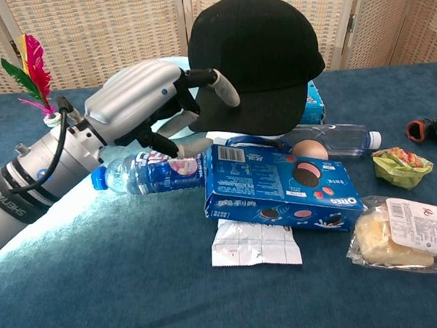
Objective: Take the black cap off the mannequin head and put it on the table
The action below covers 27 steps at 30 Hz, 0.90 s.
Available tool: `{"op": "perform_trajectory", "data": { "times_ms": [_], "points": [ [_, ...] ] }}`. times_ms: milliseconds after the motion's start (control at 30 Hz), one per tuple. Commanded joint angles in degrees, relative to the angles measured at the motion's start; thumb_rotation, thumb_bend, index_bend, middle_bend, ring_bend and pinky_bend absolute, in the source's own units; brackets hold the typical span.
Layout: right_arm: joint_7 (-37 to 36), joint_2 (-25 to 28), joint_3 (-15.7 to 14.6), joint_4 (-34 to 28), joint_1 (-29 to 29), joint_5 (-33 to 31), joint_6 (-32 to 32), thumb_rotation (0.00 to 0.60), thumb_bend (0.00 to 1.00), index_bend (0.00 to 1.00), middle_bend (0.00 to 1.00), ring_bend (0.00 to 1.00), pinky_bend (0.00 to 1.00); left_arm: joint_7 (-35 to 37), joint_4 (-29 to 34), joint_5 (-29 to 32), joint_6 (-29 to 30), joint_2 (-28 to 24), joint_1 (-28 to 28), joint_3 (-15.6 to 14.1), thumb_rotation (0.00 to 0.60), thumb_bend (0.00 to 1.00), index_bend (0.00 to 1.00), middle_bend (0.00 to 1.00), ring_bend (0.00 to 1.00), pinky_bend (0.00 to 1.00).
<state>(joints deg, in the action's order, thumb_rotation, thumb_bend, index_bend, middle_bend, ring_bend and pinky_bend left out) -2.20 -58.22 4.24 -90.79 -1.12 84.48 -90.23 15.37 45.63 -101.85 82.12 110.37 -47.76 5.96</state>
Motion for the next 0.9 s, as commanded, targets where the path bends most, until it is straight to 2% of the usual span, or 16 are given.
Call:
{"op": "perform_trajectory", "data": {
  "times_ms": [33, 567, 900],
  "points": [
    [-0.2, 0.0, 0.0, 0.2, -0.2, 0.0, -0.1, 0.600, 0.18, 0.31, 0.31, 0.28, 0.41, -0.4, -0.3, 0.8, -0.2, 1.0, -0.5, 0.4, 0.600, 0.26, 0.36, 0.94, 0.98, 1.00],
    [-1.3, -0.1, 0.0, 1.1, -0.7, 0.1, -0.4, 0.600, 0.18, 0.31, 0.31, 0.28, 0.41, -2.3, -0.4, 4.6, -1.4, 5.2, -2.7, 2.4, 0.600, 0.25, 0.37, 0.94, 0.98, 1.00],
    [-1.6, -0.1, 0.1, 1.3, -1.2, -0.2, -0.8, 0.600, 0.18, 0.31, 0.31, 0.28, 0.41, -1.7, -1.9, 5.3, 0.1, 6.4, -2.8, 2.5, 0.600, 0.25, 0.43, 0.96, 1.00, 1.00]
  ]
}}
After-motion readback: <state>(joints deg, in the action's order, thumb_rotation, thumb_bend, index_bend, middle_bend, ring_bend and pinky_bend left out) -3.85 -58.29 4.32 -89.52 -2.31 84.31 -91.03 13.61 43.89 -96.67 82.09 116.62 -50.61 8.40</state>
